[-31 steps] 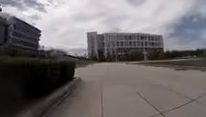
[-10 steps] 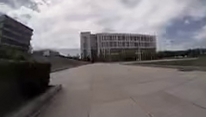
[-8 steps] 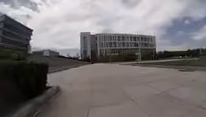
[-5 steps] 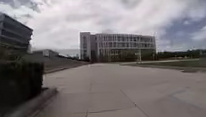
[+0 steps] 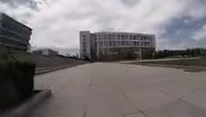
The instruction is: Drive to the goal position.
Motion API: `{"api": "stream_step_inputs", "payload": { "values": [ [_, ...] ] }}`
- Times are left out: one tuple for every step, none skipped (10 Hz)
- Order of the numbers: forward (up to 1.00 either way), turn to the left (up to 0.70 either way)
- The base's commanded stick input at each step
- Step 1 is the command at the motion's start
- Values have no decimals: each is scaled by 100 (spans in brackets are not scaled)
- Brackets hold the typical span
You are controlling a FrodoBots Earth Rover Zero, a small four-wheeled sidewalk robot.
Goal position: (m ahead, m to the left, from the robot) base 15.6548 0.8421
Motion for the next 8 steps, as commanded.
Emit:
{"api": "stream_step_inputs", "payload": {
  "values": [
    [53, 1],
    [53, 1],
    [53, 1],
    [53, 1],
    [53, 1],
    [53, 1],
    [53, 1],
    [53, 1]
  ]
}}
